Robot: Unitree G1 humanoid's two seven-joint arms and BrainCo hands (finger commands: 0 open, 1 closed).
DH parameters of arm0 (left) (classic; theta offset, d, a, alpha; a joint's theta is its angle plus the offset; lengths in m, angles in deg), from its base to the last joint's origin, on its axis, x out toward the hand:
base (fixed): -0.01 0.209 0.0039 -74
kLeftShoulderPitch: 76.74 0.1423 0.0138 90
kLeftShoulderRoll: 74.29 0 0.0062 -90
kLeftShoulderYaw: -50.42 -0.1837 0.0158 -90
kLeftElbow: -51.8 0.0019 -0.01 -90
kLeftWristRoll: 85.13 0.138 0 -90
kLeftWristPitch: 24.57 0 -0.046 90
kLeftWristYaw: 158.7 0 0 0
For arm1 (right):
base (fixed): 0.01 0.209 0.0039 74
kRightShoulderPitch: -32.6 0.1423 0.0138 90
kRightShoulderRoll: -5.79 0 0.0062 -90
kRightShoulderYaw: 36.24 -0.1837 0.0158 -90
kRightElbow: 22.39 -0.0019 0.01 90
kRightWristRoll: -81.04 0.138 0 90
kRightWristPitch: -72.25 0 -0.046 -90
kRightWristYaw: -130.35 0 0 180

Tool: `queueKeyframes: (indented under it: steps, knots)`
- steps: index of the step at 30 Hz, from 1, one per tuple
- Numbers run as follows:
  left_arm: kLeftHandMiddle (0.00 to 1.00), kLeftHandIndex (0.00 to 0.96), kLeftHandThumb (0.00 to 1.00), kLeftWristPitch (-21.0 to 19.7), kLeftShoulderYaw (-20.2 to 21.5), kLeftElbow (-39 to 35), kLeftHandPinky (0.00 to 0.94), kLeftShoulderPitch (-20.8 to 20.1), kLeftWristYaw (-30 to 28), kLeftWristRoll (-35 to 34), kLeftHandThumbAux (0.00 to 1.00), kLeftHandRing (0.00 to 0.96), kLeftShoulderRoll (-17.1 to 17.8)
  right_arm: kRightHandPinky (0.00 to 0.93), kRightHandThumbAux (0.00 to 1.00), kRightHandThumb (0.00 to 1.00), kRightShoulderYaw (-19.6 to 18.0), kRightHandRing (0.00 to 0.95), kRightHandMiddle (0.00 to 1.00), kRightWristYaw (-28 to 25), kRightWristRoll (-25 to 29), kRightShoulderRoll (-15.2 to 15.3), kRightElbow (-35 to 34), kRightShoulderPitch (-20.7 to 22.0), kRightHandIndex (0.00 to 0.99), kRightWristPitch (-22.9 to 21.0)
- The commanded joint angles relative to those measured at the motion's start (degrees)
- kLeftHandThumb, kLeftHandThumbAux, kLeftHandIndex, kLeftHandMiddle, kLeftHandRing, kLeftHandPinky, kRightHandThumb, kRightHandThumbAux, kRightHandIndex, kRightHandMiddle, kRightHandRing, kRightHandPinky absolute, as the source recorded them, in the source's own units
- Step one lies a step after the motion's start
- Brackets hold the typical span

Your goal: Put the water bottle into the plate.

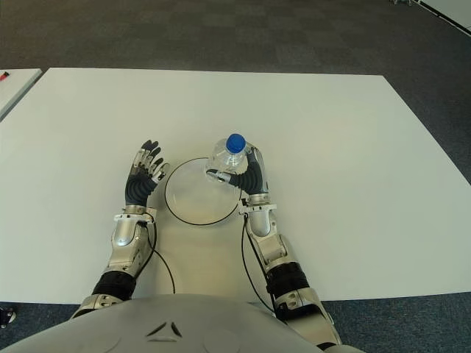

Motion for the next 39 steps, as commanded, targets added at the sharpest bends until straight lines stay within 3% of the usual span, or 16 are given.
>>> queueKeyframes:
  steps: [1,20,32,39]
  knots:
    - [0.097,0.070,0.328,-0.2,-0.1,1.2,0.123,-0.8,0.5,0.2,0.778,0.090,-0.5,0.475,0.674,0.845,0.2,0.503,0.470,-1.4,0.8,-0.4,-1.4,-0.6,0.432,-0.3]
    - [0.088,0.066,0.304,0.7,-0.6,1.2,0.117,-0.6,2.9,3.0,0.787,0.083,-0.6,0.593,0.676,0.841,0.6,0.559,0.485,-1.4,-2.1,-0.1,-1.1,-1.7,0.417,-0.3]
    - [0.090,0.067,0.303,0.6,-1.2,0.6,0.106,-0.5,3.6,3.7,0.789,0.081,-1.1,0.576,0.676,0.841,0.5,0.561,0.487,-1.7,-1.5,-0.5,-0.8,-2.7,0.415,-0.4]
    - [0.091,0.067,0.292,1.0,-1.7,0.4,0.107,-0.4,5.4,5.3,0.781,0.081,-1.1,0.619,0.677,0.840,0.9,0.589,0.514,-1.7,-1.6,-0.7,0.7,-2.7,0.398,0.4]
